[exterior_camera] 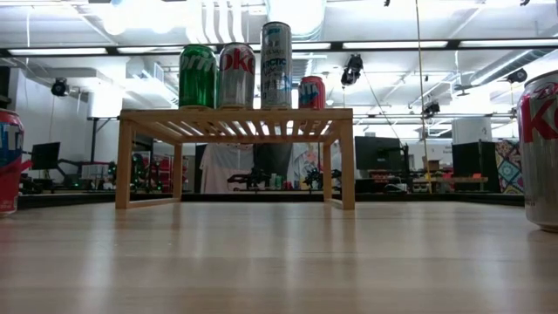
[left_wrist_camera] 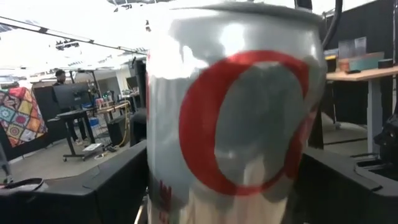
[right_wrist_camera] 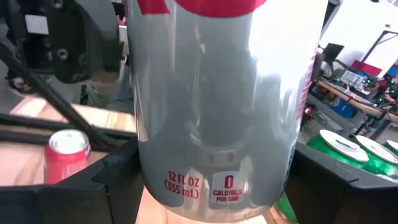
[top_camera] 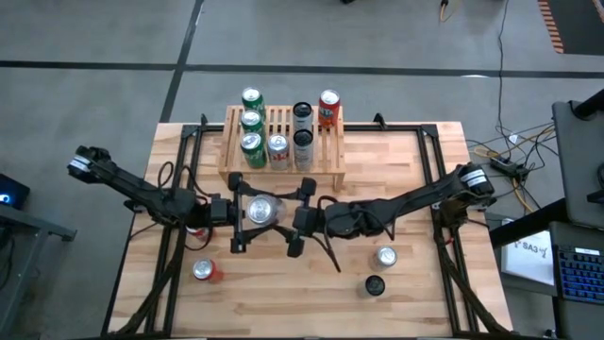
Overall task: Place canned beverage on shelf
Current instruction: Put the white soda can on the shelf
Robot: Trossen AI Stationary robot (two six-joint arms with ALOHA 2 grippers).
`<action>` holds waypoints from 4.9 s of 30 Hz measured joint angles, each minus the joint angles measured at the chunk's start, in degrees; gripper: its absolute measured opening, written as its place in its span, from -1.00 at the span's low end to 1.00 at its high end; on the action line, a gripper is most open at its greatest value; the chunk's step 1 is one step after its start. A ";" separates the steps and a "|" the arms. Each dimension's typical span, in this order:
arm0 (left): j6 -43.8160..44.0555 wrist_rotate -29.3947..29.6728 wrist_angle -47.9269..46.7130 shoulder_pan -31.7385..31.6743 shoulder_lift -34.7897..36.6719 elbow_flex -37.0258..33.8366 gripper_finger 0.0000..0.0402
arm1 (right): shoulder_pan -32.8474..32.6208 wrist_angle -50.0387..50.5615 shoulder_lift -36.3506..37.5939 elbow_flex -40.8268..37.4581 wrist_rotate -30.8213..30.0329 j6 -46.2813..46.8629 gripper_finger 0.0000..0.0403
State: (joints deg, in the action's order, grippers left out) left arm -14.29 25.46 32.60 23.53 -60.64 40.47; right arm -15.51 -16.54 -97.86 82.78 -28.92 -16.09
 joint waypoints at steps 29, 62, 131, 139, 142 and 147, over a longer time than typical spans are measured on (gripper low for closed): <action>12.02 4.70 -51.50 0.04 -0.35 22.78 0.71 | 0.00 42.92 6.30 0.02 -4.06 18.59 0.45; 14.84 5.61 -67.16 -1.18 -10.87 34.47 0.75 | -0.37 44.65 5.96 0.02 -4.14 18.45 0.45; 11.38 6.82 -80.62 -4.09 -18.50 49.56 0.46 | -0.63 45.88 9.64 0.20 -4.12 18.02 0.80; 3.57 10.69 -88.94 -7.61 -18.52 64.07 0.46 | -1.01 50.30 16.95 0.17 -4.20 20.55 0.80; 0.16 11.70 -89.62 -11.87 -18.39 67.63 0.46 | -0.98 50.56 19.58 0.15 -4.26 20.00 0.80; -5.17 10.73 -91.84 -21.04 -18.45 70.55 0.46 | -0.98 50.61 22.23 0.13 -4.28 18.33 0.81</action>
State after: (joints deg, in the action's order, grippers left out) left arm -19.46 36.19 -59.25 2.49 -79.09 111.01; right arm -16.49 34.07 -75.63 82.91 -33.20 2.24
